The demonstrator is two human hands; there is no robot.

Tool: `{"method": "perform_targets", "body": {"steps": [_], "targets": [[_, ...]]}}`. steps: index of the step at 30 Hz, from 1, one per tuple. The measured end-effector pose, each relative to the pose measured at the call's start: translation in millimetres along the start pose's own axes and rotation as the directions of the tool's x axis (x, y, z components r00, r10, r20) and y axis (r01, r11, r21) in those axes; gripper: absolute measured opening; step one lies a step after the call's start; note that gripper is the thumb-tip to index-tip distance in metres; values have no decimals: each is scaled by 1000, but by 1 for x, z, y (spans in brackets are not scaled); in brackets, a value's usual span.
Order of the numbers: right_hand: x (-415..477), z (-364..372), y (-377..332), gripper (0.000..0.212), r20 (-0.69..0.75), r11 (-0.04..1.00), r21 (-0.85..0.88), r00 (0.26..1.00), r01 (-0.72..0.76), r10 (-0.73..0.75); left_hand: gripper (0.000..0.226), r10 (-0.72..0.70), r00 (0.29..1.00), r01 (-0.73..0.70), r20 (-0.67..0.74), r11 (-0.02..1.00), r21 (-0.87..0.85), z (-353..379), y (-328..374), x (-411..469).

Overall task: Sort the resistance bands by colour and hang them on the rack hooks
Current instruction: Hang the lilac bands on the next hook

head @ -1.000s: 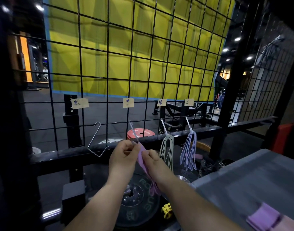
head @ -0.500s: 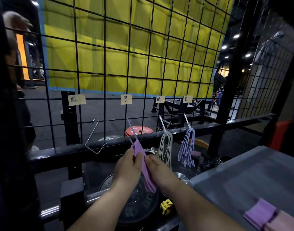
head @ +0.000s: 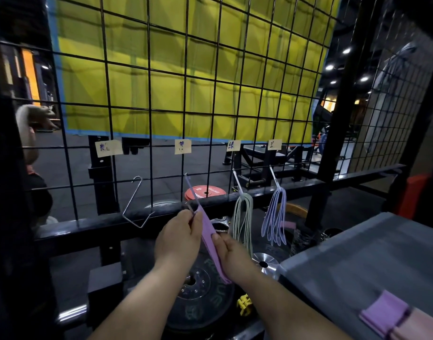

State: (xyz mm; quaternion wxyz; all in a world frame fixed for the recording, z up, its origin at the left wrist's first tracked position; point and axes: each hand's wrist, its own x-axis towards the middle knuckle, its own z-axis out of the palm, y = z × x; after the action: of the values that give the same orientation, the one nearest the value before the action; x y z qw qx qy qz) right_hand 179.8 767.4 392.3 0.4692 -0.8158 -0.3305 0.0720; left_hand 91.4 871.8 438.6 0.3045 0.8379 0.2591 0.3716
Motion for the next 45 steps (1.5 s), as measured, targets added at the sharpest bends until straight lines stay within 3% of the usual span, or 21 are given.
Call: {"method": "perform_targets", "body": {"steps": [4, 7, 10, 20, 32, 37, 42, 45], "targets": [[-2, 0, 1, 44, -10, 1000, 2, 1000, 6, -6, 34, 21, 1000, -21, 4, 999, -31, 1, -2, -4], [-4, 1, 0, 45, -7, 1000, 24, 1000, -1, 1, 6, 51, 999, -45, 13, 965, -257, 2, -8, -4], [-6, 0, -3, 41, 24, 997, 74, 1000, -22, 21, 25, 102, 995, -101, -20, 906, -410, 1, -10, -3], [-9, -5, -9, 32, 111, 982, 171, 992, -83, 65, 25, 60, 997, -78, -51, 861, -502, -3, -2, 4], [-8, -12, -13, 34, 161, 988, 141, 986, -69, 46, 24, 81, 989, -135, -123, 837, -531, 2, 2, 5], [-8, -17, -15, 31, 180, 992, 114, 983, -52, 31, 25, -46, 997, -4, -63, 775, -632, 6, 8, 6], [-6, -17, -13, 28, 187, 990, 117, 981, -77, 54, 22, -208, 969, 232, 136, 558, -797, 9, 14, 7], [-6, -16, -11, 33, 195, 987, 126, 978, -98, 72, 23, -226, 957, 276, 180, 530, -802, 3, 16, 8]]}}
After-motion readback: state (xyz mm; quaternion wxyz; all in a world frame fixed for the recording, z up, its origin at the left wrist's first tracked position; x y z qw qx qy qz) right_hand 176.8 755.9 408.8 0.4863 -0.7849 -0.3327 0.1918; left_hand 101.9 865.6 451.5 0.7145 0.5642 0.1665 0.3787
